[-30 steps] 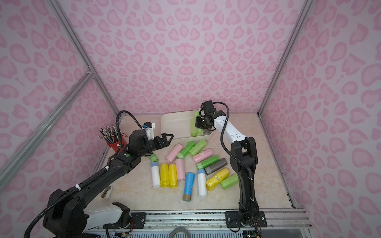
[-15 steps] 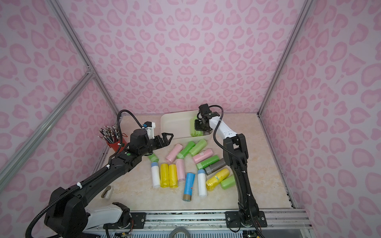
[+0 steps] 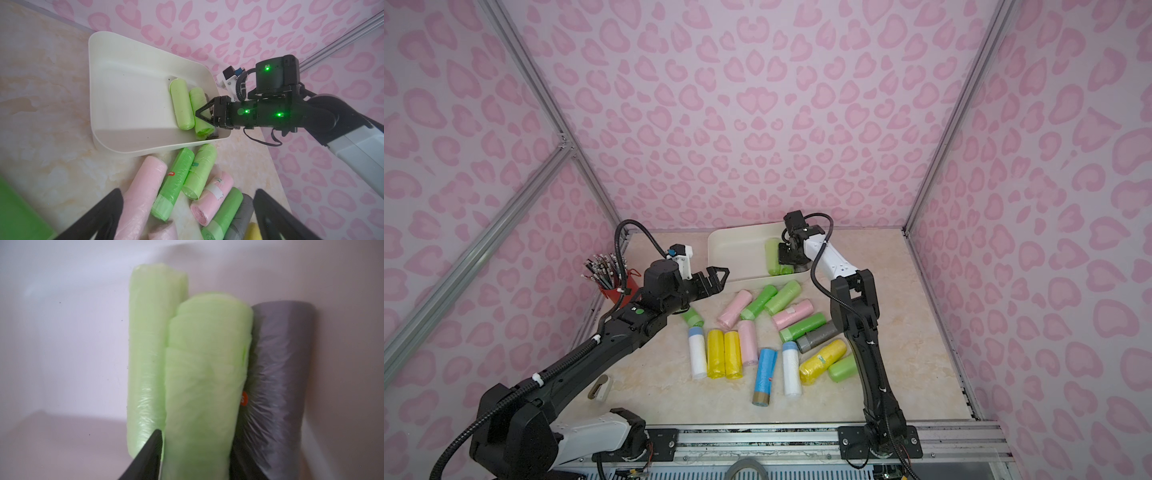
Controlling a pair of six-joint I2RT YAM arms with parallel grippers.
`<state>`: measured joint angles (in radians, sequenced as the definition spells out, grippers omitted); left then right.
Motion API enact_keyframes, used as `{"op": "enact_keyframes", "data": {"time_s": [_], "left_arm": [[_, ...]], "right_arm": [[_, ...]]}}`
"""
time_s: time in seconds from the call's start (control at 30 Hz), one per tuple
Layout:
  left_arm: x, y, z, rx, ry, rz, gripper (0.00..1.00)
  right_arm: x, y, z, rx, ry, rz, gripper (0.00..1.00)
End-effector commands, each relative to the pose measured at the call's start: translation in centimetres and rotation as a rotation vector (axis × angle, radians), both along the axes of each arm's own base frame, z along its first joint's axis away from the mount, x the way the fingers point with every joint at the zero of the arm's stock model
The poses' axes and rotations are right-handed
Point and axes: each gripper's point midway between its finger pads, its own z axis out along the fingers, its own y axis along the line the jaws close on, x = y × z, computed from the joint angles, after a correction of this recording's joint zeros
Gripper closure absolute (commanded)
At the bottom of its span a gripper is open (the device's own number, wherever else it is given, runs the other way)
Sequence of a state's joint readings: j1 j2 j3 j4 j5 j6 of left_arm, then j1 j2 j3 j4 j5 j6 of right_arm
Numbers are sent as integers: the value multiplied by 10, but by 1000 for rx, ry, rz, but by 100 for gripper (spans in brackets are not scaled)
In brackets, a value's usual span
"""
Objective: Put the roll of trash bags into the storage box
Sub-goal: Place the roll of trash bags in the storage box.
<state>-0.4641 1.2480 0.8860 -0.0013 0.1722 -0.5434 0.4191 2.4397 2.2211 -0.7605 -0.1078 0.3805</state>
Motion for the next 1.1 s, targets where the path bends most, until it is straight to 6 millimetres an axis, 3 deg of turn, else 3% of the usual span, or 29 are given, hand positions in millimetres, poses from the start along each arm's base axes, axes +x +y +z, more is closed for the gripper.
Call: {"op": "enact_keyframes", "data": {"time_s": [0.0,0.13,0.43,0.5,0.53,0.77,1.07], "left_arm": [[3,4,7,22,-25,15,0],[1,12,7,69,-33,50,0],[-3,23,2,84,-29,88,0],[-4,23,0,85,-23,92,0],[-4,23,0,84,-23,92,0],[-12,34,-11,108,-5,124,0],[-22,53,-26,144,20,187,0]], "right_arm": [[-2,-4,4,-21,-3,-1,40],[-4,-6,11,-26,-6,-7,24],[-9,-7,36,-6,-33,-2,11],[-11,-7,43,2,-38,-1,3],[-13,-7,47,5,-42,-3,10],[-34,-14,83,13,-78,7,10],[-94,-29,116,68,-104,25,10]]}}
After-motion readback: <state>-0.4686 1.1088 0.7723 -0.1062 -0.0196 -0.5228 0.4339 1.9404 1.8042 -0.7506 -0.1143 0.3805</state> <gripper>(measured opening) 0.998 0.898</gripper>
